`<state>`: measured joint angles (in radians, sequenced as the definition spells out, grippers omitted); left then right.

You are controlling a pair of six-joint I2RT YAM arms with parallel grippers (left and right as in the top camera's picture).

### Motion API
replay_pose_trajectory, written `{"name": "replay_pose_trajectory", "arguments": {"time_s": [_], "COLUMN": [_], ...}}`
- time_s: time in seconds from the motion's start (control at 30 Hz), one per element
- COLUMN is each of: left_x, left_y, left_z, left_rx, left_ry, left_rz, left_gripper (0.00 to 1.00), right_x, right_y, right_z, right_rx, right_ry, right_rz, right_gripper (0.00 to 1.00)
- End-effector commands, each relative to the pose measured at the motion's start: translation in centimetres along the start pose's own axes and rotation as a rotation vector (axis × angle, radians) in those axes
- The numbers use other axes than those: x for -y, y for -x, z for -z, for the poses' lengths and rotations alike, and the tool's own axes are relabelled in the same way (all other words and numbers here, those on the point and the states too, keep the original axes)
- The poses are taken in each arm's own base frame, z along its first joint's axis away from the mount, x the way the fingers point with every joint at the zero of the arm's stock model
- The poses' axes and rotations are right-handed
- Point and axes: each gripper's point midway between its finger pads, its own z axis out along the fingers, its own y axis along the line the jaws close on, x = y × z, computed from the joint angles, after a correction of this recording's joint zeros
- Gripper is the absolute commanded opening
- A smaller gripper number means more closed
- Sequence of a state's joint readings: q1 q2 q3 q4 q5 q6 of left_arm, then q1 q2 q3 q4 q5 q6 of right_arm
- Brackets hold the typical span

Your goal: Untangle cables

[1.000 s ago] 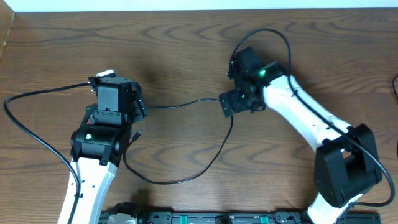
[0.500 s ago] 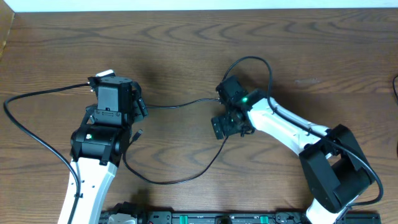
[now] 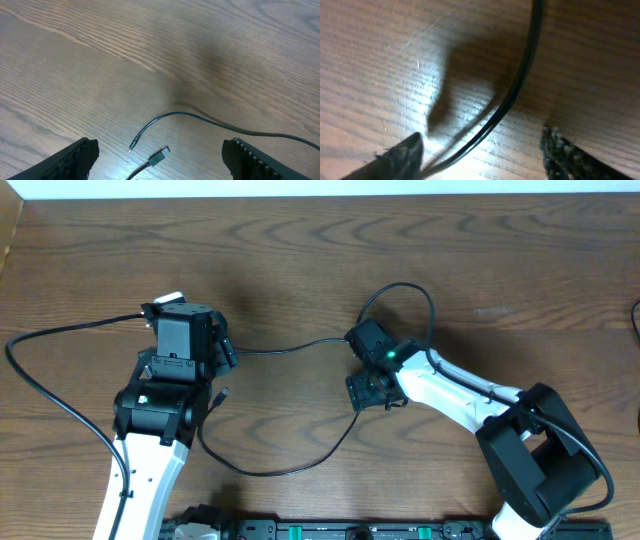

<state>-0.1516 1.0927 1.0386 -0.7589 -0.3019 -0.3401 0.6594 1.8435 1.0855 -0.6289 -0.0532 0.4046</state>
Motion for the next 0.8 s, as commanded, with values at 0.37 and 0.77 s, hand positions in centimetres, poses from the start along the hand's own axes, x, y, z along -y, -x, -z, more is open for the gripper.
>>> {"name": "replay_pose_trajectory", "arguments": {"time_s": [0.37,0.77], "left_x": [-0.5,-0.5], "left_y": [0.4,0.4], "left_z": [0.2,0.2], "left_rx": [0.013,0.013], "left_ry": [0.020,0.020], "left_rz": [-0.001,-0.001], "left_gripper": [0.88,0.88], "right_x": [-1.3,-2.5], "right_y": [-3.3,-4.4], "right_z": [-3.2,-3.5], "right_rx": [0.017,0.015], "right_ry": [0.035,0.040], "right_rz": [0.003,0.027], "right_gripper": [0.54,0.01]}}
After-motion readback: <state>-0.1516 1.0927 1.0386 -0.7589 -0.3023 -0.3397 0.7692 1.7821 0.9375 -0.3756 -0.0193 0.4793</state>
